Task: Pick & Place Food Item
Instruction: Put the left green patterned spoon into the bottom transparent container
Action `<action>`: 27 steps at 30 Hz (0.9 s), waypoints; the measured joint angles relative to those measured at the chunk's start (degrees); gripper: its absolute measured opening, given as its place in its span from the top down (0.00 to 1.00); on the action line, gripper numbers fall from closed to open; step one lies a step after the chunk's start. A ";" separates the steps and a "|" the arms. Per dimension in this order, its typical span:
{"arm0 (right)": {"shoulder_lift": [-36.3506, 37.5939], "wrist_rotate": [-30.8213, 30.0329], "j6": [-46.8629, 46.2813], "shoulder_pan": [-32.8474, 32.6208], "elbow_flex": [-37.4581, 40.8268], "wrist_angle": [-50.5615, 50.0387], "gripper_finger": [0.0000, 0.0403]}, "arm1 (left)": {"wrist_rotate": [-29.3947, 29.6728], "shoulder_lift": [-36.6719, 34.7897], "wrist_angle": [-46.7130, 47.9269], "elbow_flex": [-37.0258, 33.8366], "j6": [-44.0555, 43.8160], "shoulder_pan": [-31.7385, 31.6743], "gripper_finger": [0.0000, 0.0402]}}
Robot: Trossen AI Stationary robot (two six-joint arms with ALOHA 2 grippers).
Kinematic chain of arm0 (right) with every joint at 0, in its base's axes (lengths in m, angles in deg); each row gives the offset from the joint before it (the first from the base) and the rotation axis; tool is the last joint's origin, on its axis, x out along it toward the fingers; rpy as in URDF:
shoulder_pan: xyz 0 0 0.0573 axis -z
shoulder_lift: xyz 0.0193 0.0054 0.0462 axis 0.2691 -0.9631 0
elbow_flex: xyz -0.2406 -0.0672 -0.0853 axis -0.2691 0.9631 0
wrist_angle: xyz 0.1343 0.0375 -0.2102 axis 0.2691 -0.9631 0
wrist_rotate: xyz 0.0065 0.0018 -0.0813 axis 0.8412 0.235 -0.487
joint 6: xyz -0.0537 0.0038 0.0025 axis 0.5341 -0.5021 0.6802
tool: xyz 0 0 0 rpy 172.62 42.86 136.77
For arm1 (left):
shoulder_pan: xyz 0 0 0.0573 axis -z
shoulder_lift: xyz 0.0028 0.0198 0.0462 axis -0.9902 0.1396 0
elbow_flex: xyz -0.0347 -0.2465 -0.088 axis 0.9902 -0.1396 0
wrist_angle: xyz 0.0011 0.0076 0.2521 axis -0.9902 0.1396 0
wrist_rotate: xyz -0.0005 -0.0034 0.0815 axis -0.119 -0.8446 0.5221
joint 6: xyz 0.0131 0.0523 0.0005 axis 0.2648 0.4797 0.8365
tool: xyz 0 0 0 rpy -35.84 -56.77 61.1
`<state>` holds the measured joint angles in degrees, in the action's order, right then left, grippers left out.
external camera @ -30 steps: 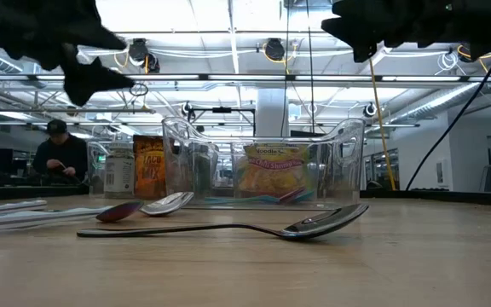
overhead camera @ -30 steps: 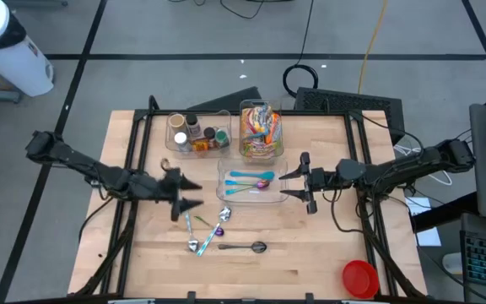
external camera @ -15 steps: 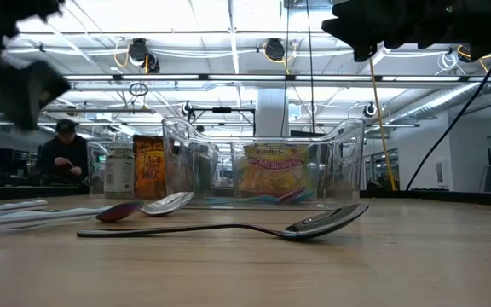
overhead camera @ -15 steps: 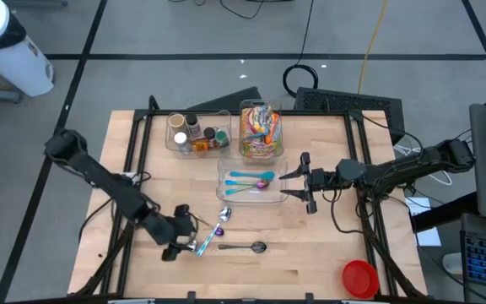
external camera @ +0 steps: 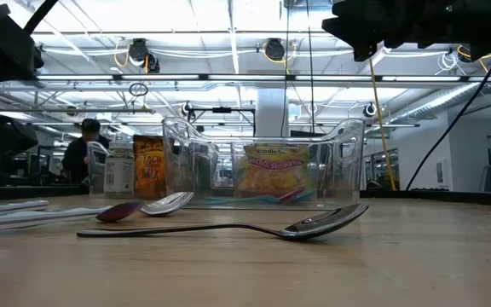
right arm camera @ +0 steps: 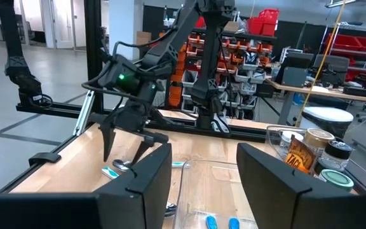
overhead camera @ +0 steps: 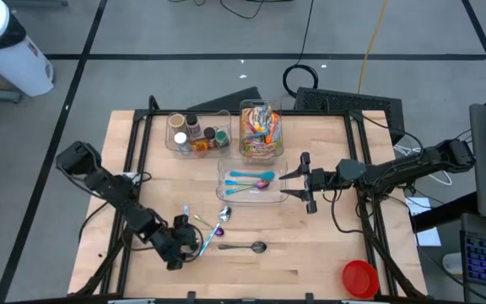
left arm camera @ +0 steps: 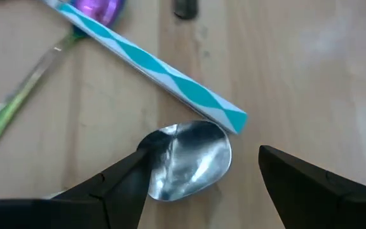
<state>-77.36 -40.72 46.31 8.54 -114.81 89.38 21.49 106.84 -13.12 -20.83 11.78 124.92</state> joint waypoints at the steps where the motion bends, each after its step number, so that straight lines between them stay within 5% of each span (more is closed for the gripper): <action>1: 0.00 0.00 0.04 0.00 0.00 0.05 0.58 | 1.08 0.51 0.12 0.02 -0.56 0.16 0.26; 10: 0.00 -1.13 0.06 0.00 0.00 0.08 0.58 | 7.03 3.10 1.74 0.15 -0.11 0.21 0.29; 27: 0.00 -4.09 0.06 -0.02 0.00 -0.21 0.58 | 12.82 3.26 1.12 0.00 -0.25 -1.08 0.89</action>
<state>-77.36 -44.81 46.37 8.52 -114.81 89.17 34.32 110.10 -12.00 -20.83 11.53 123.84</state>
